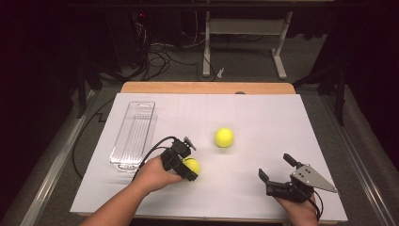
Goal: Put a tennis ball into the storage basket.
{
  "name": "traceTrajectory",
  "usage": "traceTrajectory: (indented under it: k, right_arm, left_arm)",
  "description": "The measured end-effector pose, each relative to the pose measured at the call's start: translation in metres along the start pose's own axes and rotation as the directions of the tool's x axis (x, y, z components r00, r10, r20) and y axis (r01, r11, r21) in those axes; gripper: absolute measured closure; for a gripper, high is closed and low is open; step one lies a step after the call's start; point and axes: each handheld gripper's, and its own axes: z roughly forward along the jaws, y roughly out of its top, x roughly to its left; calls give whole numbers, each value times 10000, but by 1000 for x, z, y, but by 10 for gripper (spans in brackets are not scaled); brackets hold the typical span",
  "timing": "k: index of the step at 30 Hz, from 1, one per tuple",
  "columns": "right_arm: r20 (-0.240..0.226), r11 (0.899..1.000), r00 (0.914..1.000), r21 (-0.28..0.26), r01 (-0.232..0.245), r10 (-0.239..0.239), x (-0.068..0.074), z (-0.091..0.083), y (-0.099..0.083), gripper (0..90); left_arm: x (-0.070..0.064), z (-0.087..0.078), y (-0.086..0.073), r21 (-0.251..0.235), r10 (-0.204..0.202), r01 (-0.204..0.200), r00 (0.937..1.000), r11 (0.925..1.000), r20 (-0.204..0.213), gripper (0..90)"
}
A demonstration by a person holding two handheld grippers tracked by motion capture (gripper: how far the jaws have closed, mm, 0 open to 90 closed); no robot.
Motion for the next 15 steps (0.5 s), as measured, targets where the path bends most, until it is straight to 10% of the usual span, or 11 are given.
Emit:
traceTrajectory:
  k: [15]
  right_arm:
    - [-3, 10000, 10000, 0, 15, -15, 0, 0, 0, 1]
  left_arm:
    - [1, -1, 0, 47, 16, -16, 10000, 10000, 14, 261]
